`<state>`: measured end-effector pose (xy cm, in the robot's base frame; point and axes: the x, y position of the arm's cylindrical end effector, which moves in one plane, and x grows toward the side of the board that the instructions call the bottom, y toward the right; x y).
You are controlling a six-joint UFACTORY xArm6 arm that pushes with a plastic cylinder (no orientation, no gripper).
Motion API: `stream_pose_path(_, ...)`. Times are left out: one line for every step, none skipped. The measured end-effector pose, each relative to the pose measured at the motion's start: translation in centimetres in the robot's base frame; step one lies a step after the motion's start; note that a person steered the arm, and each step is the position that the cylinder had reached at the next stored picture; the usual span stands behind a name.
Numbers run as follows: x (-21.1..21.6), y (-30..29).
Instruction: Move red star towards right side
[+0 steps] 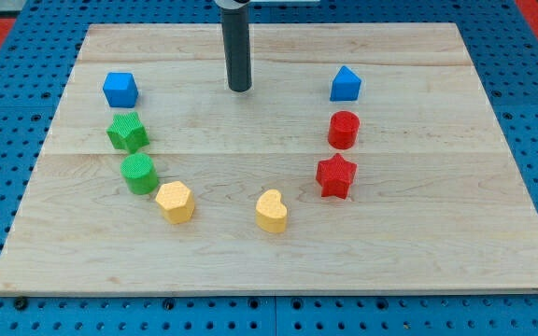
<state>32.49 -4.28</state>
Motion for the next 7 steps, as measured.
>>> stream_pose_path(0.1,0.0)
stream_pose_path(0.1,-0.1)
stream_pose_path(0.1,-0.1)
stream_pose_path(3.5,-0.2)
stream_pose_path(9.5,0.4)
stream_pose_path(10.6,0.1)
stream_pose_path(14.8,5.9)
